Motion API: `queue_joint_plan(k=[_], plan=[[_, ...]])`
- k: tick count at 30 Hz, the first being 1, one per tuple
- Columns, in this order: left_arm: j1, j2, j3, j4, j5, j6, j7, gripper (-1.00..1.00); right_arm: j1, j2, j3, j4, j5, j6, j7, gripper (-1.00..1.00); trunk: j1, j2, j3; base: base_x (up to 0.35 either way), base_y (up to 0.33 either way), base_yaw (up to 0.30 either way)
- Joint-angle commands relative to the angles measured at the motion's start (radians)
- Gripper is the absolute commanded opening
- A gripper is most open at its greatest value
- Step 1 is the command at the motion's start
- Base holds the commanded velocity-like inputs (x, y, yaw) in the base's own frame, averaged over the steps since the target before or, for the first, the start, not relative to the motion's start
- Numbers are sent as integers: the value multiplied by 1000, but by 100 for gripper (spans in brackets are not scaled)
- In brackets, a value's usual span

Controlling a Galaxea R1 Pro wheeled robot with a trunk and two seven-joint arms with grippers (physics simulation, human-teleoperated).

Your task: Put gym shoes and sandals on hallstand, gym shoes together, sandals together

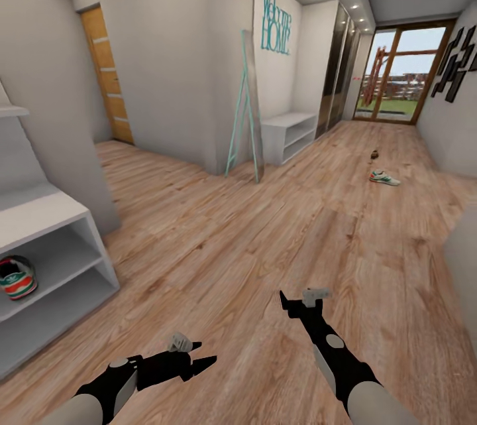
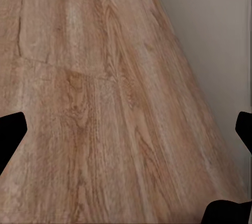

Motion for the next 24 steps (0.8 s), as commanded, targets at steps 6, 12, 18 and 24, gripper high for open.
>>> queue_joint_plan(k=[6, 12, 18, 24], plan=[[0, 0, 7, 0, -11, -10, -2, 100, -1, 1, -9, 1, 10, -3, 5, 100, 0, 0, -1, 0, 0, -293], [0, 0, 7, 0, -11, -10, -2, 100, -1, 1, -9, 1, 10, -3, 5, 100, 0, 0, -1, 10, 0, -293], [0, 0, 7, -1, -11, -10, -2, 100, -1, 2, -9, 1, 10, -3, 4, 100, 0, 0, -1, 163, 0, -292], [0, 0, 8, -1, -11, -10, -2, 100, -1, 2, -9, 1, 10, -3, 3, 100, 0, 0, -1, 305, 0, -293]])
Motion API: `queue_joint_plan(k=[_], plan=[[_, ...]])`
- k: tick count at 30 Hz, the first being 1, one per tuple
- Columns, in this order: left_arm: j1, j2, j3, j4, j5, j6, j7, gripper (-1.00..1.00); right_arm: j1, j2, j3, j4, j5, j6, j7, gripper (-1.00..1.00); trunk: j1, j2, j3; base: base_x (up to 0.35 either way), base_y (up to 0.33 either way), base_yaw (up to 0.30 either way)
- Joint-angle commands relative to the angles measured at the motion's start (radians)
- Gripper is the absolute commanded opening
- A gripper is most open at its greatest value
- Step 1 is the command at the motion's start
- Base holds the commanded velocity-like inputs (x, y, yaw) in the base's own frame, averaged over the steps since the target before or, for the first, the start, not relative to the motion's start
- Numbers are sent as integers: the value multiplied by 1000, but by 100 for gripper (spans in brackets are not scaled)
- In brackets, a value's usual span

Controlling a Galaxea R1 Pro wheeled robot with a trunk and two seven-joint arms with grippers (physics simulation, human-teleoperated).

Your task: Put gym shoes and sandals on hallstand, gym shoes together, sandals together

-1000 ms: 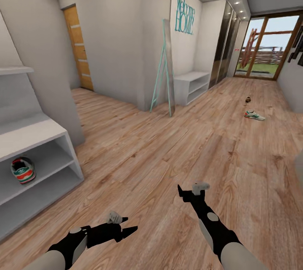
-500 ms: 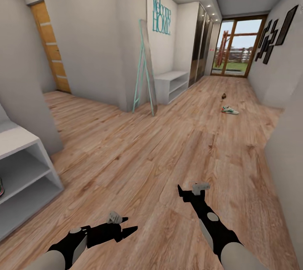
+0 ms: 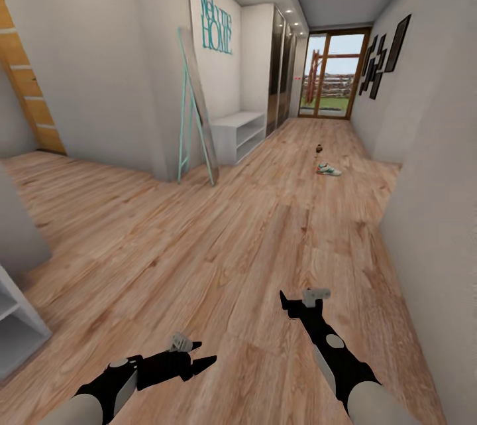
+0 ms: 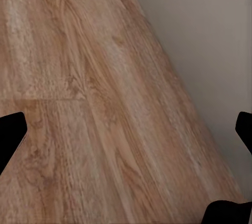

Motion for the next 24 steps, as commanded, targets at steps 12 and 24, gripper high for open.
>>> queue_joint_plan(k=[12, 24], plan=[[0, 1, 9, 0, -11, -10, -4, 100, -1, 1, -9, 1, 10, -3, 4, 100, 0, 0, -2, 337, 0, -171], [0, 1, 9, 0, -10, -10, -4, 100, -1, 1, -9, 1, 10, -3, 4, 100, 0, 0, -16, 341, 0, -137]])
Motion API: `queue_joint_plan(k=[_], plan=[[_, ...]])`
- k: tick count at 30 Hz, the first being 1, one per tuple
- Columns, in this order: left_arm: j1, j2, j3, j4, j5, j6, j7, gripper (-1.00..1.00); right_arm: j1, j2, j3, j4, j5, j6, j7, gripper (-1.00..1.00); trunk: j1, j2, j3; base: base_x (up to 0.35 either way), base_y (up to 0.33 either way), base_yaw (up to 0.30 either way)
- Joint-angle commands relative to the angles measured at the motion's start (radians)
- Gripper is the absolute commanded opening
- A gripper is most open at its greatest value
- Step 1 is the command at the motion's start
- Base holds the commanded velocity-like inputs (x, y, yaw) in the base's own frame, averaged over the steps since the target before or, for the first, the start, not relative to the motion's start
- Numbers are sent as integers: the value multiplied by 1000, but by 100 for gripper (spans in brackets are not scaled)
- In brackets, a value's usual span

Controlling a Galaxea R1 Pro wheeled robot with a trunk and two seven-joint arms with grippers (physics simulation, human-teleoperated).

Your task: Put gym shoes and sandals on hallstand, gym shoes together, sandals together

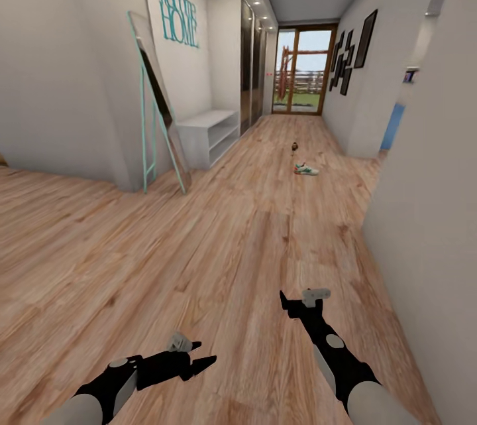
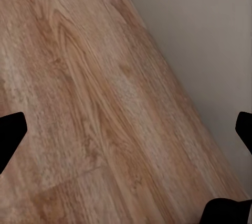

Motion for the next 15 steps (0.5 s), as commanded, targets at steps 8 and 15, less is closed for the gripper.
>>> queue_joint_plan(k=[8, 15], plan=[[0, -1, 7, 0, -10, -10, -2, 100, -1, 2, -9, 1, 10, -3, 5, 100, 0, 0, -12, 341, 39, -162], [0, 0, 7, 0, -10, -10, -2, 100, -1, 1, -9, 1, 10, -3, 5, 100, 0, 0, -21, 341, 108, -163]])
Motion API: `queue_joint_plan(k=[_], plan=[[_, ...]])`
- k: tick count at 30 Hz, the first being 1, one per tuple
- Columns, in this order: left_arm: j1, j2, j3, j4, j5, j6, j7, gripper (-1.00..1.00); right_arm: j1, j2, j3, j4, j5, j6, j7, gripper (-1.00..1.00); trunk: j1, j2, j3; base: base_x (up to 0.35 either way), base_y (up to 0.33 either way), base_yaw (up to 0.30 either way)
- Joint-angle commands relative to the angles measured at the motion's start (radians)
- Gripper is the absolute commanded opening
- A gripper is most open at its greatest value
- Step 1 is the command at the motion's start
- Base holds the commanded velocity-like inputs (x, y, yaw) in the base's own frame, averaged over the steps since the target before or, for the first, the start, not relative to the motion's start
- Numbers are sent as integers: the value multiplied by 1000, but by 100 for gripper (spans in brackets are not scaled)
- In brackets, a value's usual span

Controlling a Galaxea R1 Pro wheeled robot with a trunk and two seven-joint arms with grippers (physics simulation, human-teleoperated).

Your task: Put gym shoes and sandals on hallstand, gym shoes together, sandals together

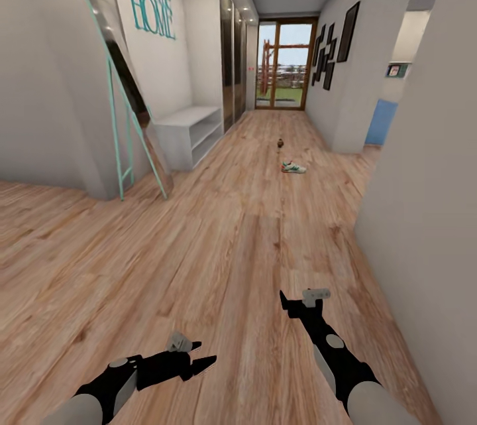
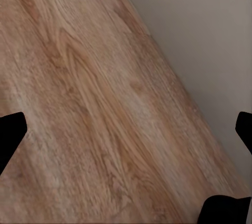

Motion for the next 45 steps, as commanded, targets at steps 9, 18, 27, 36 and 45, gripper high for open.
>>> queue_joint_plan(k=[9, 18, 27, 36, 45], plan=[[0, 0, 8, 0, -10, -10, -4, 100, -1, 1, -9, 0, 10, -3, 5, 100, 0, 0, -13, 341, 121, -164], [0, 0, 8, -1, -10, -10, -4, 100, -1, 2, -9, 0, 10, -3, 5, 100, 0, 0, -26, 341, 120, -164], [0, 0, 8, 0, -10, -10, -3, 100, -1, 1, -9, 0, 10, -3, 5, 100, 0, 0, -31, 341, 96, -80], [0, 0, 8, -1, -10, -10, -3, 100, -1, 1, -9, 0, 10, -3, 5, 100, 0, 0, -32, 341, 82, -6], [0, 0, 8, -1, -10, -10, -1, 100, -1, 2, -9, 0, 10, -3, 4, 100, 0, 0, -32, 342, 46, 0]])
